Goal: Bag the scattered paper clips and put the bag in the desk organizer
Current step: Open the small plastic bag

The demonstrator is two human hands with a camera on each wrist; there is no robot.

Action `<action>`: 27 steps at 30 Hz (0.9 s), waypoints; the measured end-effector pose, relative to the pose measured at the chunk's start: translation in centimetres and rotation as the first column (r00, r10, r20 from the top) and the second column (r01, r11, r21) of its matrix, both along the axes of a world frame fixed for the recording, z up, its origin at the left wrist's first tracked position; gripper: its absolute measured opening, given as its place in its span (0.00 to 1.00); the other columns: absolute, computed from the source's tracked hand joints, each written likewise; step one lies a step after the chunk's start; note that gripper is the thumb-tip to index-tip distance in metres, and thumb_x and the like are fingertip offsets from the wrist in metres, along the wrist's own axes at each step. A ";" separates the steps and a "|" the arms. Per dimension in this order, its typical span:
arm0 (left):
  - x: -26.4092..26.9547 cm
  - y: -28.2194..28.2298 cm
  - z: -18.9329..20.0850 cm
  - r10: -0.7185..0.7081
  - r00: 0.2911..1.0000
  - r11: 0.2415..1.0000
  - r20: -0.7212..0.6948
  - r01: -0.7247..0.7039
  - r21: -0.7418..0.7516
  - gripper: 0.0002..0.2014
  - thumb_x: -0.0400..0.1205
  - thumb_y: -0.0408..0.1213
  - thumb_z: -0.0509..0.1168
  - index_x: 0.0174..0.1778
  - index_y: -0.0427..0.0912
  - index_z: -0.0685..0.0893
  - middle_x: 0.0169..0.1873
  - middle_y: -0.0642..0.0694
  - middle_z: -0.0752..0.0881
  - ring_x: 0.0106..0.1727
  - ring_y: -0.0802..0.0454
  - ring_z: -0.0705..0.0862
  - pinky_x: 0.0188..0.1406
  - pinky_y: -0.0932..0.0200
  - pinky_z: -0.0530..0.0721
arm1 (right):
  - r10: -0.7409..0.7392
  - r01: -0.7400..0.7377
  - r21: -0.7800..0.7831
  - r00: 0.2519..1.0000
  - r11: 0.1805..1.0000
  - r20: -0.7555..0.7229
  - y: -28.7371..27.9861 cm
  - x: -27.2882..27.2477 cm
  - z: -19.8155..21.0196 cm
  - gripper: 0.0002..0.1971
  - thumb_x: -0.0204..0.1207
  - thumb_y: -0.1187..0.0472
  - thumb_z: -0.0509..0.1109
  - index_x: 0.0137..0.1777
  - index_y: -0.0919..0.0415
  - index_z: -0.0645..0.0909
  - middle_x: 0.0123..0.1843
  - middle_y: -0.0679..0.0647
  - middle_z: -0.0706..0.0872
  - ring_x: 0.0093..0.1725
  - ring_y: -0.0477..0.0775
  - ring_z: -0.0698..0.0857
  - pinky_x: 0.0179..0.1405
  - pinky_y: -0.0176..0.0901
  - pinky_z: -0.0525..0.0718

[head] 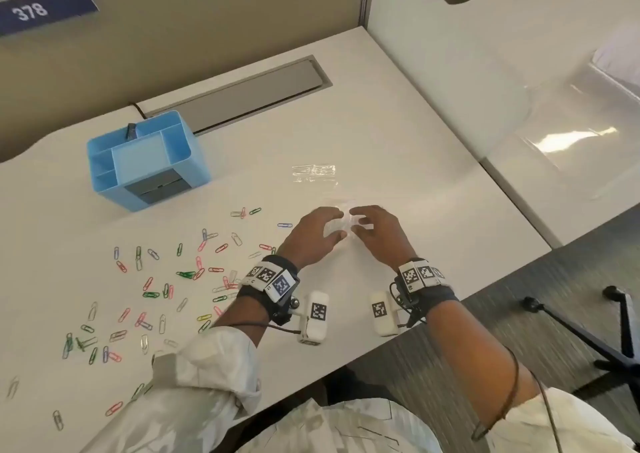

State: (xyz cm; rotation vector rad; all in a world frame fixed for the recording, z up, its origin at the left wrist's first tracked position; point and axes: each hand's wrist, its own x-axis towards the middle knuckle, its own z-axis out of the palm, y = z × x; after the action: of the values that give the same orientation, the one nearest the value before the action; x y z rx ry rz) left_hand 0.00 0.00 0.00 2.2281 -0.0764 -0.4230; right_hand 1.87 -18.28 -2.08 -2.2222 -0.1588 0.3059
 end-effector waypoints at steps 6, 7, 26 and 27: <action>1.3 -1.0 -1.4 -0.055 0.995 0.990 -0.079 0.064 0.122 0.26 0.90 0.39 0.69 0.85 0.37 0.75 0.88 0.45 0.71 0.93 0.48 0.62 0.87 0.57 0.60 | -0.035 0.035 -0.008 0.999 0.999 -0.035 0.1 1.9 -0.9 0.16 0.78 0.67 0.74 0.66 0.62 0.83 0.63 0.57 0.84 0.45 0.50 0.86 0.59 0.51 0.87; 1.3 -1.1 -1.7 -0.050 0.996 0.990 -0.078 0.060 0.127 0.26 0.90 0.39 0.69 0.84 0.37 0.76 0.88 0.44 0.71 0.92 0.47 0.63 0.88 0.56 0.60 | -0.053 0.053 0.005 0.998 0.999 -0.039 0.1 2.1 -1.1 0.17 0.77 0.67 0.74 0.66 0.62 0.82 0.63 0.57 0.84 0.44 0.51 0.87 0.59 0.51 0.87; 3.7 1.6 0.9 0.321 0.947 0.940 -0.025 -0.322 -0.109 0.13 0.87 0.45 0.73 0.66 0.47 0.92 0.60 0.52 0.93 0.60 0.54 0.90 0.63 0.58 0.86 | 0.015 0.190 0.520 0.931 0.833 -0.364 -0.5 4.8 2.0 0.21 0.77 0.74 0.71 0.68 0.60 0.75 0.54 0.57 0.93 0.51 0.50 0.89 0.56 0.41 0.87; 3.6 2.0 1.2 0.326 0.945 0.936 -0.027 -0.327 -0.127 0.11 0.86 0.45 0.74 0.62 0.46 0.94 0.56 0.52 0.95 0.57 0.54 0.92 0.61 0.60 0.87 | 0.049 0.151 0.514 0.933 0.845 -0.356 -0.5 5.1 2.3 0.21 0.77 0.74 0.71 0.68 0.60 0.76 0.54 0.57 0.93 0.52 0.51 0.89 0.56 0.42 0.87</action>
State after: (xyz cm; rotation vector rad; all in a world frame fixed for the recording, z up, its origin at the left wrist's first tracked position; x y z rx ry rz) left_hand 3.59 1.98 1.16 2.0611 0.2607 -0.2334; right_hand 6.96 -18.79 0.26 -1.5792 0.0177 0.5579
